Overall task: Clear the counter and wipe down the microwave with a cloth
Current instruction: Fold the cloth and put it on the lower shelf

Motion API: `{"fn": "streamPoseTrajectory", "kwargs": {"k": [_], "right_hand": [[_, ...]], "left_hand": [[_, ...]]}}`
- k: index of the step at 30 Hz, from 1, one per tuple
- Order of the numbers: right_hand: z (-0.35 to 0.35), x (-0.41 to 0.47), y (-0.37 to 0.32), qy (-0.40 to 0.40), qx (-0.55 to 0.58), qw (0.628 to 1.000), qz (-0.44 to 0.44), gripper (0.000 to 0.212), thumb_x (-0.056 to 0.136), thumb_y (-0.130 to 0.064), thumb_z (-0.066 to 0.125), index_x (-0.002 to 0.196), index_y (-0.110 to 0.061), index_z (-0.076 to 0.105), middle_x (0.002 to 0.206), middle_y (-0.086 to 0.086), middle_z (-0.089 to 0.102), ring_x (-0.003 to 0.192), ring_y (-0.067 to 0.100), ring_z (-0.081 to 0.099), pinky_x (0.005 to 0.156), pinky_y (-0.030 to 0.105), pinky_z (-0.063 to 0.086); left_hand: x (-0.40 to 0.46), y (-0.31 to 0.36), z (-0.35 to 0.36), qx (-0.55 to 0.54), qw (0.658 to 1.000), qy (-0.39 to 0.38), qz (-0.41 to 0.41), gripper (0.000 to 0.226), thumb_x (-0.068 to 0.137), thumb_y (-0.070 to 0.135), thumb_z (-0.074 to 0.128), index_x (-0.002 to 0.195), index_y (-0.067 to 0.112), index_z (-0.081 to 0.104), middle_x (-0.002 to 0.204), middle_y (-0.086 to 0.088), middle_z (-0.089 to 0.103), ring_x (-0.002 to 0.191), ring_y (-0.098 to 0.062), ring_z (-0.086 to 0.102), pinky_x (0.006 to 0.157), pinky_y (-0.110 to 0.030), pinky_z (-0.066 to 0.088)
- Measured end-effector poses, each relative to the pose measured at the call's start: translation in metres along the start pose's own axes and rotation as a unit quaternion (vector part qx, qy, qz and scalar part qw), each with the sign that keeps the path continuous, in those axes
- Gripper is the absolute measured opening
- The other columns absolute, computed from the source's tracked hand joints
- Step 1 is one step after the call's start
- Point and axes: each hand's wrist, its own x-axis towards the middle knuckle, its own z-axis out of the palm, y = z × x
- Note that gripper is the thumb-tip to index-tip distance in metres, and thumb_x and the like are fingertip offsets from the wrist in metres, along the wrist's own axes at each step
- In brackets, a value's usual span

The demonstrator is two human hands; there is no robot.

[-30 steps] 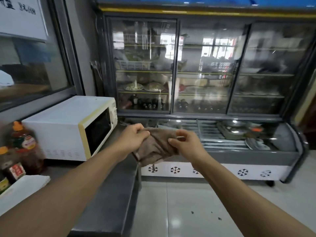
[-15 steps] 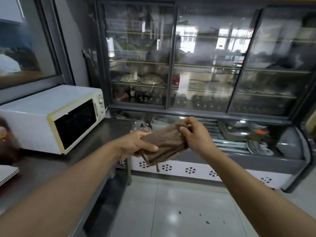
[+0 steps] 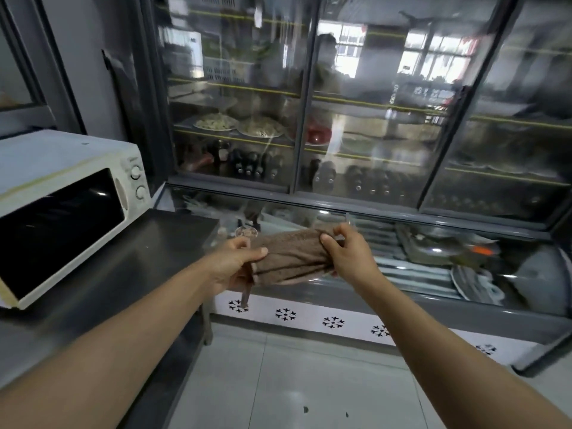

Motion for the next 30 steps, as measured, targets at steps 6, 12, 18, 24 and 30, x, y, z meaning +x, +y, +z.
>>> {"fn": "streamPoseTrajectory", "kwargs": {"k": [6,12,18,24,30], "right_hand": [[0.025,0.101,0.028,-0.031,-0.005,0.999,0.021,0.015,0.093,-0.022,0.057,0.099,-0.009,0.061,0.096,0.009,0.063,0.075,0.026,0.059,0.068,0.042,0.052],[0.039,0.173,0.054,-0.159,0.096,0.977,0.108,0.024,0.093,-0.023,0.057,0.114,-0.011,0.057,0.103,0.005,0.059,0.069,0.016,0.06,0.05,0.025,0.049],[0.056,0.245,0.076,-0.294,0.116,0.944,0.097,0.036,0.09,-0.004,0.06,0.124,-0.008,0.049,0.087,0.008,0.06,0.071,0.02,0.06,0.062,0.03,0.052],[0.078,0.311,0.107,-0.394,0.075,0.916,0.023,0.041,0.086,0.003,0.062,0.122,-0.013,0.049,0.08,0.005,0.052,0.066,0.017,0.056,0.056,0.026,0.052],[0.116,0.33,0.137,-0.494,0.023,0.869,-0.011,0.042,0.085,0.004,0.062,0.122,-0.01,0.049,0.078,0.003,0.05,0.064,0.015,0.053,0.052,0.025,0.049]], "left_hand": [[0.087,0.018,-0.01,0.004,0.999,0.048,-0.015,0.043,0.081,0.0,0.066,0.117,0.019,0.052,0.104,-0.018,0.063,0.073,-0.025,0.066,0.049,-0.027,0.053],[0.149,0.026,-0.016,0.058,0.991,0.116,0.012,0.049,0.08,-0.012,0.062,0.114,0.018,0.043,0.095,-0.015,0.065,0.072,-0.022,0.063,0.053,-0.027,0.056],[0.198,0.023,-0.014,0.101,0.973,0.208,0.012,0.035,0.082,-0.01,0.062,0.103,0.015,0.049,0.069,-0.006,0.057,0.041,-0.007,0.055,0.041,-0.019,0.045],[0.228,0.007,0.011,0.083,0.937,0.338,0.003,0.036,0.078,-0.013,0.064,0.101,0.014,0.057,0.073,-0.004,0.051,0.054,-0.014,0.047,0.04,-0.015,0.041],[0.232,-0.039,0.033,0.078,0.888,0.451,-0.042,0.042,0.074,-0.008,0.07,0.104,0.018,0.057,0.109,-0.006,0.056,0.1,-0.023,0.055,0.083,-0.028,0.047]]}}
